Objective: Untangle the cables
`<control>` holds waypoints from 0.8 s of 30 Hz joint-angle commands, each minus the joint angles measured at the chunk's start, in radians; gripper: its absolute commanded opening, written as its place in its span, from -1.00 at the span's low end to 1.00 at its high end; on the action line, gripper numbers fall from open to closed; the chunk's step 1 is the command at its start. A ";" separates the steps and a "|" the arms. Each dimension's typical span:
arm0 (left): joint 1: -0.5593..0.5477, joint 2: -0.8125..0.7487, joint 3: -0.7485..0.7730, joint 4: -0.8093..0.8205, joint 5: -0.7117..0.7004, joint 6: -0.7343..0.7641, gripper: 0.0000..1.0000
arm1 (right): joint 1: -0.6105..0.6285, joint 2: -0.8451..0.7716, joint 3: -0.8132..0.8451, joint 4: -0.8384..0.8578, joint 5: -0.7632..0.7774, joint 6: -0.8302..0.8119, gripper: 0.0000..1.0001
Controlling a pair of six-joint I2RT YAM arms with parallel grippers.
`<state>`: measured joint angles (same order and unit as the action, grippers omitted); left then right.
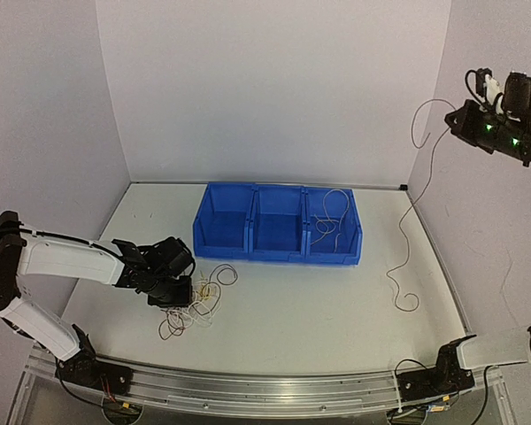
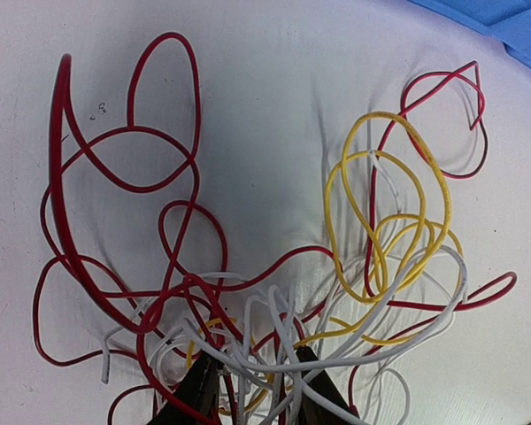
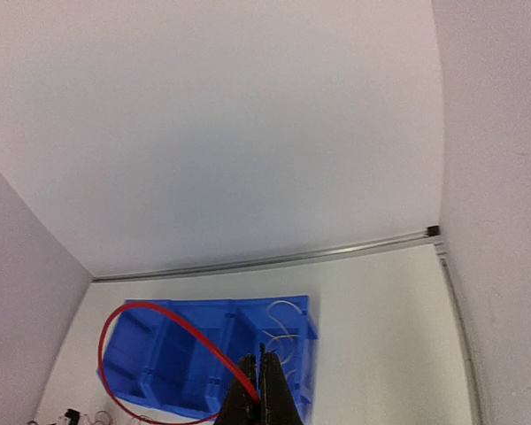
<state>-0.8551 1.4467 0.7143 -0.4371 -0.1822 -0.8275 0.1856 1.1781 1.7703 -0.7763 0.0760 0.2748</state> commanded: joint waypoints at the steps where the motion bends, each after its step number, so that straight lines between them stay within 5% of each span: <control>1: 0.005 -0.002 0.035 0.033 0.007 0.019 -0.42 | 0.001 0.082 0.118 0.021 -0.356 0.194 -1.00; 10: 0.005 -0.019 0.028 0.062 0.009 0.019 -0.30 | 0.018 0.231 0.244 0.172 -0.590 0.425 -1.00; 24: 0.006 0.015 0.053 0.078 0.018 0.033 -0.25 | 0.297 0.551 0.584 0.240 -0.380 0.386 -1.00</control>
<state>-0.8543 1.4479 0.7179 -0.3903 -0.1740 -0.8091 0.4631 1.6328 2.2315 -0.6220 -0.3936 0.6554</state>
